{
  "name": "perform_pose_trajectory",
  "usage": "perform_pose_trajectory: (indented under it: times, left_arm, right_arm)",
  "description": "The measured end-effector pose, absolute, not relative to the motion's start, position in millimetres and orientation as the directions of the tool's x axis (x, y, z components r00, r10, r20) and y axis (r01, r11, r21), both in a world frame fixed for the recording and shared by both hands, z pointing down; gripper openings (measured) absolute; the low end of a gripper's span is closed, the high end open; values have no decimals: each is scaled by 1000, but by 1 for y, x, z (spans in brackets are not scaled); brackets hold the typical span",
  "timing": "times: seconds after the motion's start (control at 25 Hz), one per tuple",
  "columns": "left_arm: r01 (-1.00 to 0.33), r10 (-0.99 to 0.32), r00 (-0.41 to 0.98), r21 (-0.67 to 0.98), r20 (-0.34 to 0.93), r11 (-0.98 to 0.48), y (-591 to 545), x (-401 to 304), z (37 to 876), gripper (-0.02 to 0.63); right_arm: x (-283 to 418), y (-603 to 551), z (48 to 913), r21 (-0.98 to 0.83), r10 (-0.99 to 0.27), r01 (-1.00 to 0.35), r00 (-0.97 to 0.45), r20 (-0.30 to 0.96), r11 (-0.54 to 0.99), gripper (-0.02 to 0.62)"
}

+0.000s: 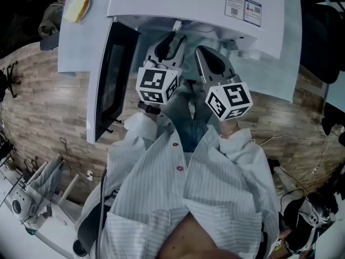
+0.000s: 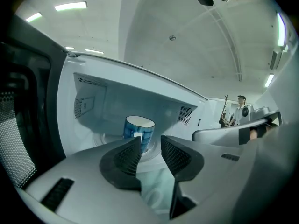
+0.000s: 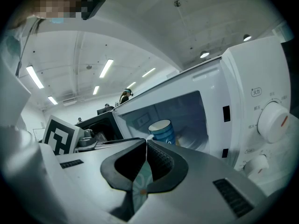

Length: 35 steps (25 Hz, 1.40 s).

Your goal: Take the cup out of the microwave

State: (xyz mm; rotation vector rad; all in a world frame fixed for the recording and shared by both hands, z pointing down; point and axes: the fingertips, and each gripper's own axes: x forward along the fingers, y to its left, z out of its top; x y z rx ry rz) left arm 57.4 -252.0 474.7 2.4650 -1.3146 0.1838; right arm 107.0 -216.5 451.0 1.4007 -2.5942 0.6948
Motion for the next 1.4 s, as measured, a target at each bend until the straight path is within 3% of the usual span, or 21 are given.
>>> perform_pose_trajectory:
  times: [0.28, 1.2, 1.4]
  left_arm:
    - [-842, -790, 539, 207, 292, -498, -264, 49, 487, 183]
    - [-835, -763, 547, 168, 345, -523, -288, 56, 521, 183]
    - [-847, -766, 525, 138, 370, -513, -289, 55, 523, 86]
  right_arm:
    - [106, -215, 454, -349, -757, -813, -571, 318, 467, 35]
    - [111, -213, 468, -371, -764, -823, -551, 336, 430, 35]
    - [114, -215, 467, -373, -768, -827, -544, 338, 421, 35]
